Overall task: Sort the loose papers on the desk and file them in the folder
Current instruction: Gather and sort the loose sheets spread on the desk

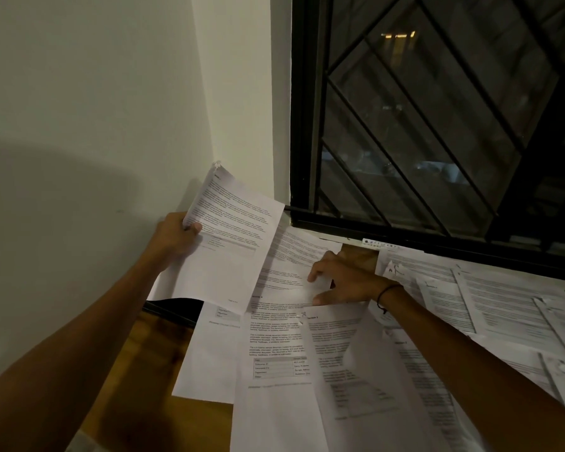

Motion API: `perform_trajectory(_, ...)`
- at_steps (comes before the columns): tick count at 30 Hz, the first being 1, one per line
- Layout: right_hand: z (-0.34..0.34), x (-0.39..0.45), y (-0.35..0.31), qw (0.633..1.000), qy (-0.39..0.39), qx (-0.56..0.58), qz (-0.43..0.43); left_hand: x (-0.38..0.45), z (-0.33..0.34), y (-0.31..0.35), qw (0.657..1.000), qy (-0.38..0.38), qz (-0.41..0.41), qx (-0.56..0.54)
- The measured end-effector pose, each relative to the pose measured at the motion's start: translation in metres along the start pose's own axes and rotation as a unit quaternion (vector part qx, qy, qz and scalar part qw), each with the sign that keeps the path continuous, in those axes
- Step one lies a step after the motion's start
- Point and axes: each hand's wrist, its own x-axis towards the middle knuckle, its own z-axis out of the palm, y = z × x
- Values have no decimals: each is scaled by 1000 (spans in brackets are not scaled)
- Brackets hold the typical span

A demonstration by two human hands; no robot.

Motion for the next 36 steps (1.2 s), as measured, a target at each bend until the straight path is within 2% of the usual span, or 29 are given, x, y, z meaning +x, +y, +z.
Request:
perform_trajectory(5, 3, 2, -8, 1000, -14, 24, 9, 0, 2, -7, 999, -9, -21, -41)
perform_trajectory(9, -1, 4, -14, 997, 3, 50, 50, -2, 7, -4, 996, -25, -30, -75)
perform_trajectory(13, -7, 2, -19, 997, 3, 36, 68, -8, 7, 6, 991, -41, -22, -125)
perform_trajectory(15, -12, 4, -21, 996, 38, 50, 65, -13, 5, 11, 985, -77, -19, -156)
perform_trajectory(18, -23, 12, -18, 979, 156, 120, 54, -18, 9, 12, 967, -145, -9, -208)
perform_trajectory(21, -39, 17, -20, 945, 242, 214, 46, -23, 15, 18, 952, -165, -5, -256)
perform_trajectory(28, -72, 15, -41, 850, 324, 415, 8, -31, 37, 42, 940, -200, 11, -275)
perform_trajectory(32, -82, 11, -45, 799, 330, 502, 24, -30, 49, 52, 948, -134, -12, -290)
perform_trajectory(35, -89, 3, -46, 706, 291, 645, 4, -24, 56, 54, 937, -135, -22, -322)
perform_trajectory(36, -89, 0, -43, 693, 269, 669, 1, -25, 56, 56, 932, -128, -19, -337)
